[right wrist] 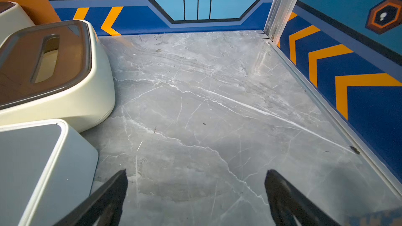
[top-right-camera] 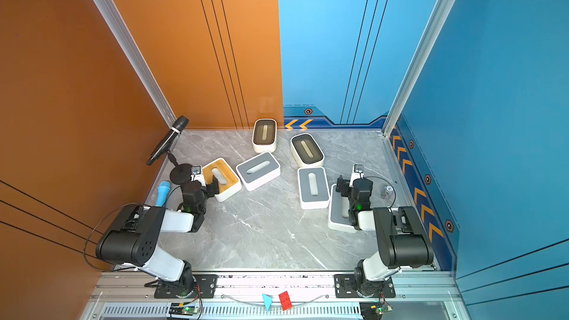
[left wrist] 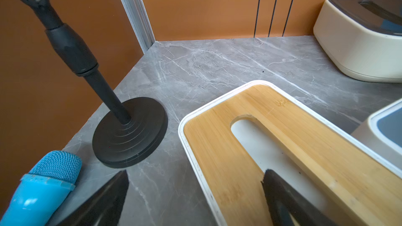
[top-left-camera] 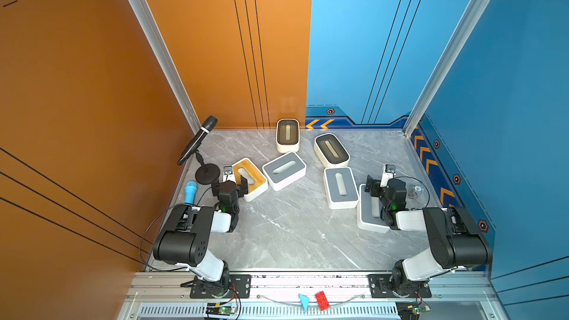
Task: Stack the tissue boxes
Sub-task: Pick up the tissue box from the center of the board.
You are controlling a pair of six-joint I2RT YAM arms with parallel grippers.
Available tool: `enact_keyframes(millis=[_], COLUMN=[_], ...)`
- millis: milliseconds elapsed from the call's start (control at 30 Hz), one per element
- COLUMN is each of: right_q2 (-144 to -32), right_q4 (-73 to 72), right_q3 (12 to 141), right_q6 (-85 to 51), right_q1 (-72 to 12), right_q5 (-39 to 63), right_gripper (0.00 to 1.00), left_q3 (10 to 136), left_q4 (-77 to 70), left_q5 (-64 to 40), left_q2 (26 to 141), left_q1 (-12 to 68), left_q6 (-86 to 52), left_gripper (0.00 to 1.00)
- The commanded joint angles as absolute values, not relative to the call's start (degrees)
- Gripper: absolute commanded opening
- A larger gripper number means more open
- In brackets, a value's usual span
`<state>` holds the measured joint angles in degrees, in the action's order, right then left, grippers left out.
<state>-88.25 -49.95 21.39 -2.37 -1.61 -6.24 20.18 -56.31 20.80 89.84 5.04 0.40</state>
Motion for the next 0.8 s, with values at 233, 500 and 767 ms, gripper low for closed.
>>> enact_keyframes(millis=[233,500,767], right_q2=[-87.85,-87.89,-87.89], right_q4=[-48.96,-48.96,-48.96], right_q3=[22.24,22.24,22.26], right_q6=[-2.89,-2.81,-2.77], right_q1=[-1.49,-1.58,-1.67], right_q5=[-6.09,-6.28,-6.33], right_gripper=[1.0,1.0,1.0], left_q3=[20.81,20.98,21.09], left_q4=[-55.51,-54.95,-54.84], left_q5=[18.32,12.13,12.11], left_q2=[89.88,89.82,89.89], left_q1=[3.78,3.78,3.71], left_q6=[-0.67,1.58,1.48], left_gripper=[0.98,0.98,0.98])
